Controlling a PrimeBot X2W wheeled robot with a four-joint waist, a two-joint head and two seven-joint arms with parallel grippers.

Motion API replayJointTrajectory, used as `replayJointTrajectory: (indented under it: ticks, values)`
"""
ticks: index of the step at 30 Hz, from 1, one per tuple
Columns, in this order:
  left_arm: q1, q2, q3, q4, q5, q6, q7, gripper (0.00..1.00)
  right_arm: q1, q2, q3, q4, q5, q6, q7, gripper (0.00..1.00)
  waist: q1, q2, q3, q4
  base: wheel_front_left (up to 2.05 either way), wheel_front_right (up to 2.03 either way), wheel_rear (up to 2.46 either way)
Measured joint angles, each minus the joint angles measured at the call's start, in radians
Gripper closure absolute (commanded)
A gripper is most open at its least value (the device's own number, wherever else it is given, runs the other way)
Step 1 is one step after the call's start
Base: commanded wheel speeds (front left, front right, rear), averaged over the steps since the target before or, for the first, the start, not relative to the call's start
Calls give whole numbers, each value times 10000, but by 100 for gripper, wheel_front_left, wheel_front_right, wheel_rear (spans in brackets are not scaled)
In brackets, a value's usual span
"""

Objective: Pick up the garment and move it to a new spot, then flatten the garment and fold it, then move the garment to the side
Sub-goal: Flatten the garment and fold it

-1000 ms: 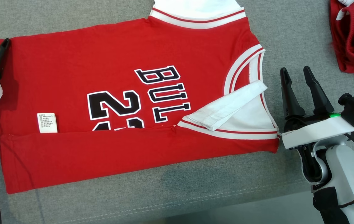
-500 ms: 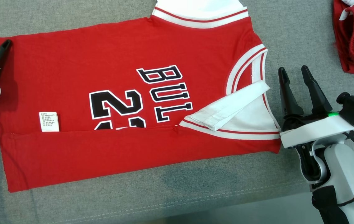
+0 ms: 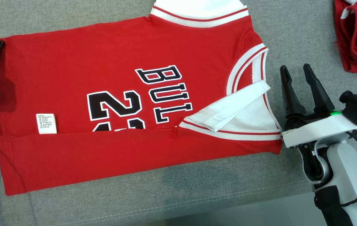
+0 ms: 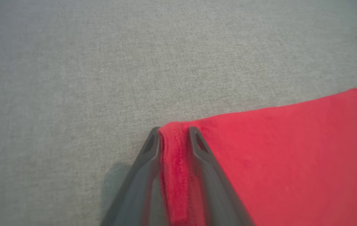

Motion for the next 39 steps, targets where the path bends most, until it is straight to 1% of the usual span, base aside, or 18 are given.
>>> replayJointTrajectory:
  ticks: [1, 2, 3, 4, 6, 10, 11, 15, 18, 21, 26, 32, 39]
  values:
    - [0, 0, -27, -31, -6, 0, -58, 62, 0, -2, -4, 0, 27, 0, 2, 0, 0, 0, 7, 4, 0, 0, 0]
    - [0, 12, -79, -98, -6, 0, -117, 76, 0, -8, -6, 0, 42, 0, 0, 0, 0, 0, 13, 15, 0, 0, 0]
    - [0, 10, -111, -153, -6, -2, -274, 95, -1, -25, -2, 0, 65, 0, 0, 0, 0, 0, 15, 33, 0, 0, 0]
    - [0, 10, -167, -234, -10, 0, -399, 100, -4, -69, -4, -2, 105, 0, 2, 0, 0, 0, 15, 62, 0, 0, 0]
    - [0, 12, -305, -474, -10, 0, -727, 100, -66, -270, 4, -2, 121, 0, 0, 0, 0, 0, 8, 148, 0, 0, 0]
    - [21, -25, -646, -838, -102, -2, -1129, 100, -572, -882, 88, 65, 182, 0, 0, 0, 0, 0, -19, 415, 0, 0, 0]
    - [21, -25, -646, -838, -102, -2, -1129, 100, -572, -882, 88, 65, 182, 0, 0, 0, 0, 0, -19, 415, 0, 0, 0]
    - [19, -121, -1001, -1066, -173, -2, -1632, 100, -1541, -1425, 644, 318, 435, 0, 75, 0, 0, 0, 26, 733, 0, 0, 0]
    - [-39, -153, -1354, -1220, -173, -2, -1973, 100, -2634, -1724, 1076, 702, 738, 0, 803, 0, 0, 0, 88, 950, 0, 0, 0]
    - [-274, -297, -1749, -1411, -171, -2, -2245, 100, -3799, -1967, 1392, 1333, 988, 0, 1532, 0, 0, 0, 179, 1169, 0, 0, 0]
    - [-850, -736, -2357, -1513, -171, -2, -2788, 100, -5417, -2144, 2011, 2485, 1177, 0, 2433, 0, 0, 0, 387, 1588, 0, 0, 0]
    - [-1441, -1179, -3035, -1457, -353, -2, -3292, 100, -6736, -2261, 2907, 3365, 1333, 0, 3095, 0, 0, 0, 692, 2106, 0, 0, 0]
    - [-2197, -1547, -3772, -1323, -535, -2, -3791, 100, -7726, -2673, 3106, 4328, 1664, 0, 3471, 0, 0, 0, 1160, 2617, 0, 0, 0]
